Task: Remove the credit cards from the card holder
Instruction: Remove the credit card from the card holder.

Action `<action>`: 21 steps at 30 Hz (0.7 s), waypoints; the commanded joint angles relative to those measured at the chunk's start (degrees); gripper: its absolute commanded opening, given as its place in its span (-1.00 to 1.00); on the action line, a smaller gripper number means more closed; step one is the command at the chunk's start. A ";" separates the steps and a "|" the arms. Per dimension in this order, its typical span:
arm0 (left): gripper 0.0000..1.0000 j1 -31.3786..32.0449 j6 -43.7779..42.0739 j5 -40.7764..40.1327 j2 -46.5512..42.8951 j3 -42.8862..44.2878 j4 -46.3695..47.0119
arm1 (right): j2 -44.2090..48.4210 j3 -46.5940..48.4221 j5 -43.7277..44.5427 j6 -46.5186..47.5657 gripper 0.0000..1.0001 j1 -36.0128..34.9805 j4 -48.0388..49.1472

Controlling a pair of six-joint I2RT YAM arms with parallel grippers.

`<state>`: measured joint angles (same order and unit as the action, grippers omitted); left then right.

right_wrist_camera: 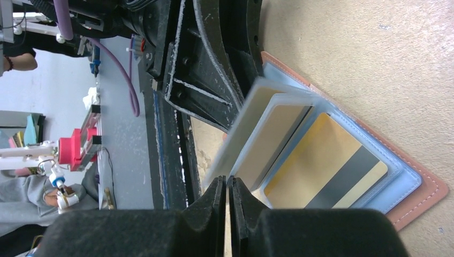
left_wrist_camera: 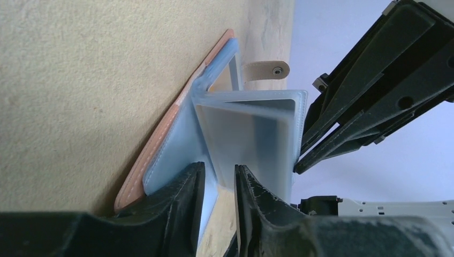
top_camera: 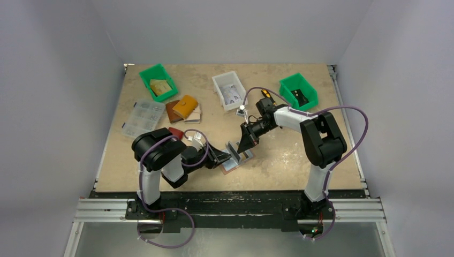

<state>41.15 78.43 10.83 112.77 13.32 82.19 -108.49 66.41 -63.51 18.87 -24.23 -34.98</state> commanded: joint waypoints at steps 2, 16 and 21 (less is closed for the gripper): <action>-0.28 -0.75 -1.77 -1.07 0.46 -1.78 -0.40 | 0.00 -0.05 0.96 -0.42 -0.82 -0.68 1.54; -0.02 -1.31 -1.95 -1.47 -2.06 -4.78 5.31 | 0.82 -0.63 8.45 -2.00 -0.88 -1.23 4.17; 0.06 -1.67 -1.19 -1.26 -0.68 -6.10 9.33 | 0.74 -0.67 9.18 -2.00 -0.87 -1.24 4.31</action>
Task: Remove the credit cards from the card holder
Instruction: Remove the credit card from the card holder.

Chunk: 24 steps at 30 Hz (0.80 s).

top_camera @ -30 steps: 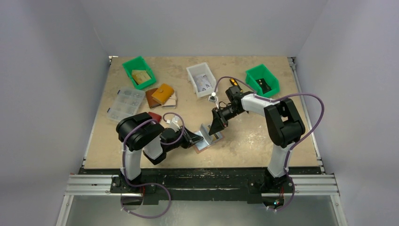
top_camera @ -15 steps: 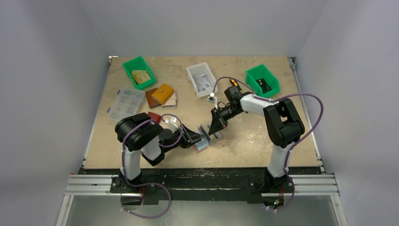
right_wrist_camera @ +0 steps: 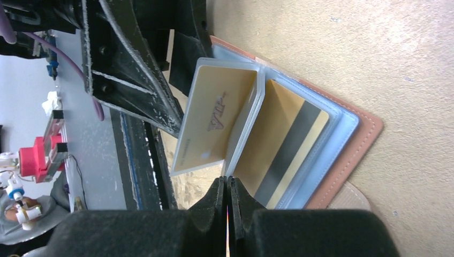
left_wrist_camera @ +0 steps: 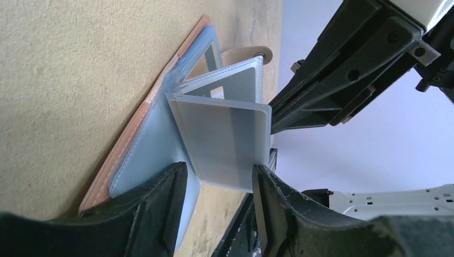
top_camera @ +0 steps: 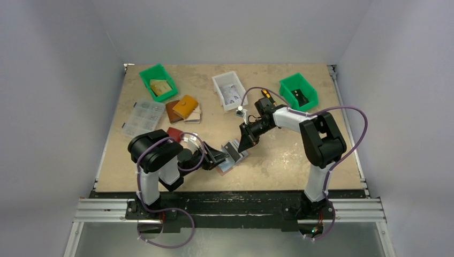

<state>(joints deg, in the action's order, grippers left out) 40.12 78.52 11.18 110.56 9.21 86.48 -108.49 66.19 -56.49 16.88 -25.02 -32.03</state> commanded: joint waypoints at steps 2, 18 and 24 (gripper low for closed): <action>0.09 -0.82 -0.77 -1.69 2.38 -2.53 6.87 | 0.73 -0.45 2.39 -0.01 -0.87 -0.45 1.36; 0.33 -1.42 1.61 -1.58 7.22 -3.85 15.46 | 0.30 -0.45 2.88 -0.01 -0.87 -0.43 1.41; 0.36 -1.45 1.51 -1.71 6.84 -4.09 15.40 | 0.21 -0.41 3.06 -0.01 -0.86 -0.40 1.36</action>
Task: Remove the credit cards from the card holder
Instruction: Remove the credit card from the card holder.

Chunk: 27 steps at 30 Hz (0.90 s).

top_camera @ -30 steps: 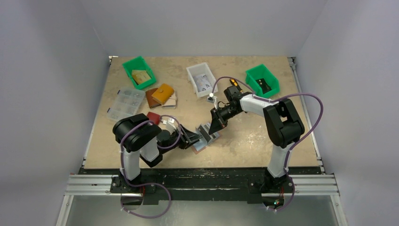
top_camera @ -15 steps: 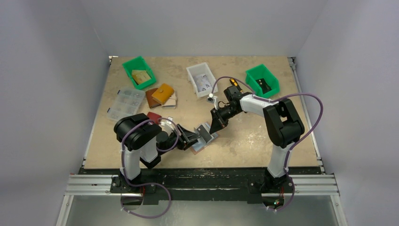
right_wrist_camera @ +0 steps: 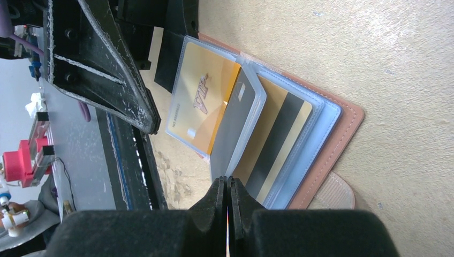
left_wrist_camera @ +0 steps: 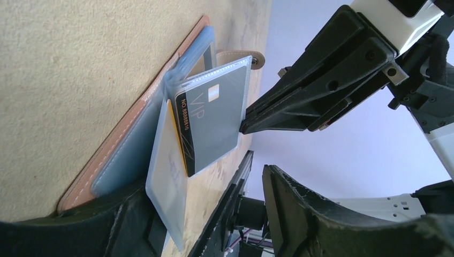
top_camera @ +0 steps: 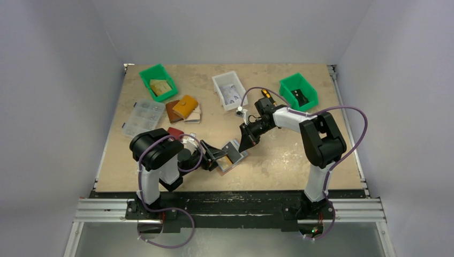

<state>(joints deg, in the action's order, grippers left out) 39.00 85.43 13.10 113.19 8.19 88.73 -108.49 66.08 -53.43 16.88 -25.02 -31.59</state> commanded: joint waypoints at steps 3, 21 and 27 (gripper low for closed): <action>0.36 -0.41 -5.10 -3.72 4.23 -3.19 12.96 | 0.12 -0.26 0.15 -0.01 -0.86 -0.43 0.91; 0.02 -1.76 -5.58 -3.05 -0.85 -5.90 5.41 | 1.17 0.43 2.05 0.78 -0.72 -0.38 0.86; -0.10 -1.84 -7.04 -2.82 -5.18 -5.90 0.26 | 1.32 0.54 2.43 1.21 -0.68 -0.32 0.59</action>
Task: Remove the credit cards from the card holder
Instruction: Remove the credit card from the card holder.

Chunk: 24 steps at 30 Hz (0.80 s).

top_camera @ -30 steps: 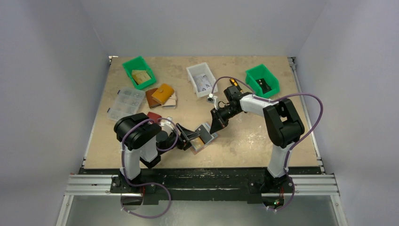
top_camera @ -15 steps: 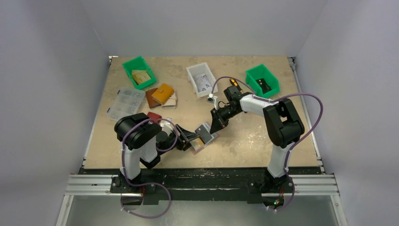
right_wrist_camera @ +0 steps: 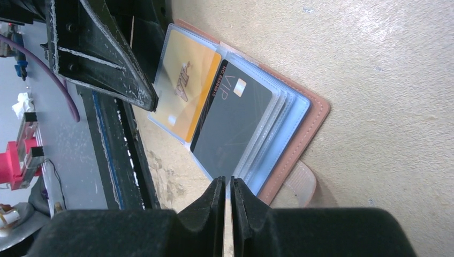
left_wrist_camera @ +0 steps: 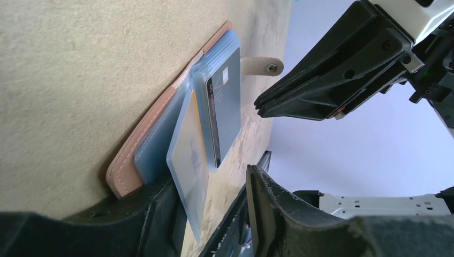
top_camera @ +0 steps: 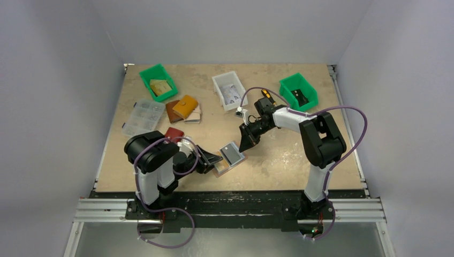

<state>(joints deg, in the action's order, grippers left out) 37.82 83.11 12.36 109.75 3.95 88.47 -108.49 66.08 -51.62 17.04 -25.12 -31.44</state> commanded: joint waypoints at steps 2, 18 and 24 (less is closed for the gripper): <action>-0.16 -0.67 -5.20 -2.07 -3.21 -1.58 -1.36 | 1.47 0.57 0.72 1.23 -0.66 -0.27 0.34; -1.00 -0.70 -13.52 -1.44 -16.80 4.17 -24.96 | 6.40 0.99 -1.21 7.14 -0.48 -0.23 -3.37; -1.00 -0.48 -19.73 2.27 -19.62 12.42 -38.40 | 7.28 0.86 -7.73 11.11 -0.37 -0.79 -6.12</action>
<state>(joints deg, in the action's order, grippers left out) 37.52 69.65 12.05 92.07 10.85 58.50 -103.35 66.11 -53.89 24.51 -25.15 -35.35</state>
